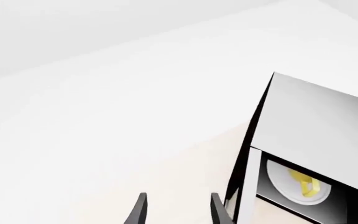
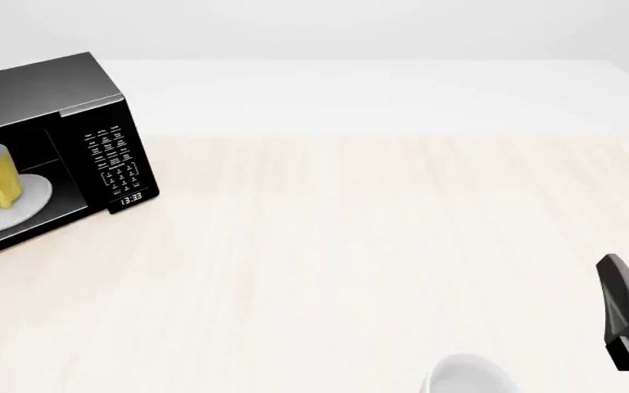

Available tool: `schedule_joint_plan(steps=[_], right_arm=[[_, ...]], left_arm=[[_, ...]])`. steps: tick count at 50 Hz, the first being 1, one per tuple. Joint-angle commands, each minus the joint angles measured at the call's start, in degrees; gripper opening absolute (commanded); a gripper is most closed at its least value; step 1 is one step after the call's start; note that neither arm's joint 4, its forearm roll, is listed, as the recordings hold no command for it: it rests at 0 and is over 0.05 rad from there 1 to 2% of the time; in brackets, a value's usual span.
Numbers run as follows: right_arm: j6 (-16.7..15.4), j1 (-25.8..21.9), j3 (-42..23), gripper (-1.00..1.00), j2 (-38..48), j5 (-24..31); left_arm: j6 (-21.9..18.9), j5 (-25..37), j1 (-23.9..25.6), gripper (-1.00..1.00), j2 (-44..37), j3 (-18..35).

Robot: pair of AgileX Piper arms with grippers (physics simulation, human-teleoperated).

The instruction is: Put the yellow and white mug in the microwave and close it.

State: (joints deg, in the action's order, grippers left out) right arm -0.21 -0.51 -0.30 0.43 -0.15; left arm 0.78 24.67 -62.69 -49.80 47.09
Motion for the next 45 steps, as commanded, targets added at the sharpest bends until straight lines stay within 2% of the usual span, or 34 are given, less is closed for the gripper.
schedule_joint_plan(steps=[1,10,11,24,32,37,45], right_arm=[[0.03,0.08,0.05,1.0,-0.08,0.03],[0.03,0.08,0.05,1.0,-0.08,0.03],[0.03,0.08,0.05,1.0,-0.08,0.03],[0.03,0.08,0.05,1.0,-0.08,0.03],[0.03,0.08,0.05,1.0,-0.08,0.03],[0.03,0.08,0.05,1.0,-0.08,0.03],[0.03,0.08,0.05,1.0,-0.08,0.03]], left_arm=[[-0.52,-1.63,-2.34,1.0,-1.48,-2.06],[-1.82,-3.41,-4.35,1.0,-4.74,-4.07],[-1.49,-3.04,-4.07,1.0,-7.08,-4.54],[-3.46,-6.51,-6.4,1.0,-9.21,-7.01],[-3.09,-7.7,-5.4,1.0,-11.29,-7.41],[-1.83,-8.05,-3.06,1.0,-12.75,-7.33],[-2.67,-9.58,-2.78,1.0,-14.87,-8.27]])
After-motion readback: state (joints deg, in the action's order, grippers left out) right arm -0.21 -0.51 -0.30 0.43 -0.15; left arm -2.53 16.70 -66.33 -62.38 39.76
